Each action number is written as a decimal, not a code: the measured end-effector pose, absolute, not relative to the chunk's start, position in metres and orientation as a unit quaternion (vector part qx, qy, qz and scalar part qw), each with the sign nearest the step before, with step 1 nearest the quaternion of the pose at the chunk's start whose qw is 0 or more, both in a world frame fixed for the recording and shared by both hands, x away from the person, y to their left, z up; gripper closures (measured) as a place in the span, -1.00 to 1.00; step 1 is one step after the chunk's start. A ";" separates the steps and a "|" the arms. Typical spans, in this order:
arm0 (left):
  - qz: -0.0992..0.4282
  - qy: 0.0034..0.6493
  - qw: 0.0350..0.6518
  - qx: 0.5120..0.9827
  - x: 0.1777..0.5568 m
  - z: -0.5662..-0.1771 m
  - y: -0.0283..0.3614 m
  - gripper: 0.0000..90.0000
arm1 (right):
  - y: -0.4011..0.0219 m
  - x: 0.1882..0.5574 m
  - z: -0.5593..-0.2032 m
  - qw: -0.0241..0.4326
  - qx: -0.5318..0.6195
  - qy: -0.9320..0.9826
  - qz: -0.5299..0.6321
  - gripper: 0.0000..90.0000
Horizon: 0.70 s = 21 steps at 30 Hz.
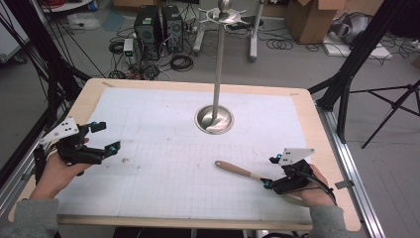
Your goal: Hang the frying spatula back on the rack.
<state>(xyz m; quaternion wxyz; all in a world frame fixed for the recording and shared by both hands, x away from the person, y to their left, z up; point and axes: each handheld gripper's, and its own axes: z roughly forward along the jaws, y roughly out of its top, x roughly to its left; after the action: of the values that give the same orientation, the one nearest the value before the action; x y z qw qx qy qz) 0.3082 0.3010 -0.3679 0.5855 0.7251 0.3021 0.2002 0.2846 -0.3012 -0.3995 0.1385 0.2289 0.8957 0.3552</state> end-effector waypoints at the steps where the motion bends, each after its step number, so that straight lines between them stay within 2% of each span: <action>1: 0.200 0.304 0.586 0.725 0.309 -0.368 0.301 -0.88 | -0.301 0.285 -0.400 0.138 0.229 0.896 0.354 -0.51; 21: 0.197 0.302 0.581 0.730 0.312 -0.370 0.296 -0.88 | -0.303 0.283 -0.406 0.133 0.225 0.909 0.323 -0.50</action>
<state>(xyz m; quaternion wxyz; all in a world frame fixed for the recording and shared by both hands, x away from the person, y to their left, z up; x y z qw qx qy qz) 0.3118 0.2957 -0.3696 0.5807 0.7300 0.3018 0.1971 0.2832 -0.3029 -0.4057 0.1329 0.2254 0.9094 0.3233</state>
